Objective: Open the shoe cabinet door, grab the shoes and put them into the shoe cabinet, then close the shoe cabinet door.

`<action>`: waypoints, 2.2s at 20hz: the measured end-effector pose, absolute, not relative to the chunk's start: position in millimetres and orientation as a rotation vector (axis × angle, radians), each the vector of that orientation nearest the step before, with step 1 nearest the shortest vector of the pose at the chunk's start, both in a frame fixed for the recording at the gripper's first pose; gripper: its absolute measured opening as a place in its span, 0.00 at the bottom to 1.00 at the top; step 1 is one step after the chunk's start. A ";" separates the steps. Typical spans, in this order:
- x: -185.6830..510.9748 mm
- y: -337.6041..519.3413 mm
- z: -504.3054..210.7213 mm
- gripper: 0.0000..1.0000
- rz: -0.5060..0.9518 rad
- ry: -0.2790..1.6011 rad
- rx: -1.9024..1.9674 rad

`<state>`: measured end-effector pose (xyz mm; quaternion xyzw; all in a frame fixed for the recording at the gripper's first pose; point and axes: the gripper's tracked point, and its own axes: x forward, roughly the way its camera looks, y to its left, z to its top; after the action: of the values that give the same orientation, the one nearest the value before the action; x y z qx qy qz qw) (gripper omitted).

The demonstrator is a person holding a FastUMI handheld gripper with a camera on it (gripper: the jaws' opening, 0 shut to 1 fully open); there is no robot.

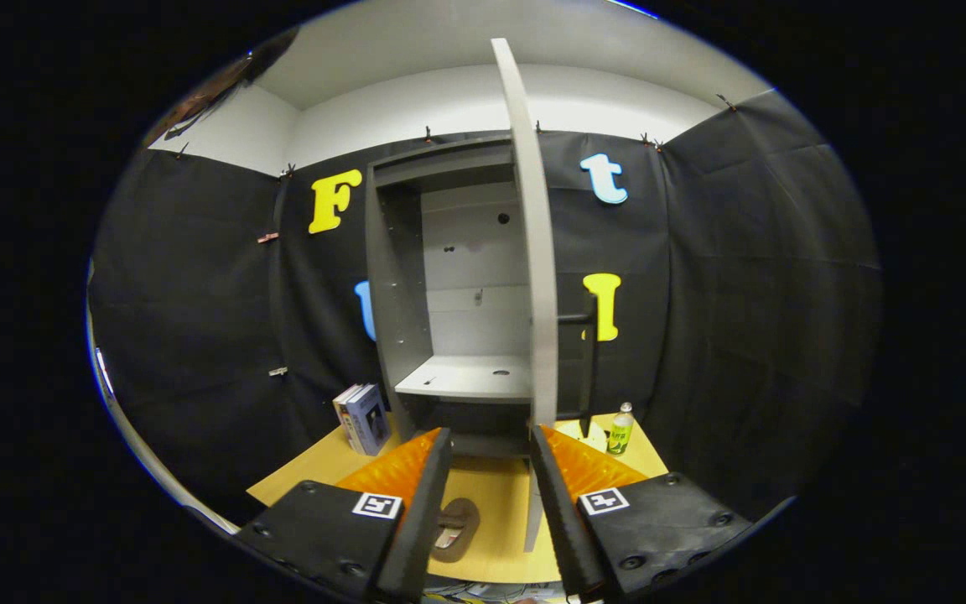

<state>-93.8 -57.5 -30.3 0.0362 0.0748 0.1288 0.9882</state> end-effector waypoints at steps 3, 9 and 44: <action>-104.6 -23.9 -62.9 0.99 0.308 0.247 0.076; -82.1 41.2 -187.0 0.99 0.355 0.500 0.062; 67.8 72.0 -447.7 0.07 0.115 0.682 0.058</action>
<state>67.8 72.0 -447.7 0.0286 0.3343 0.0564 0.9403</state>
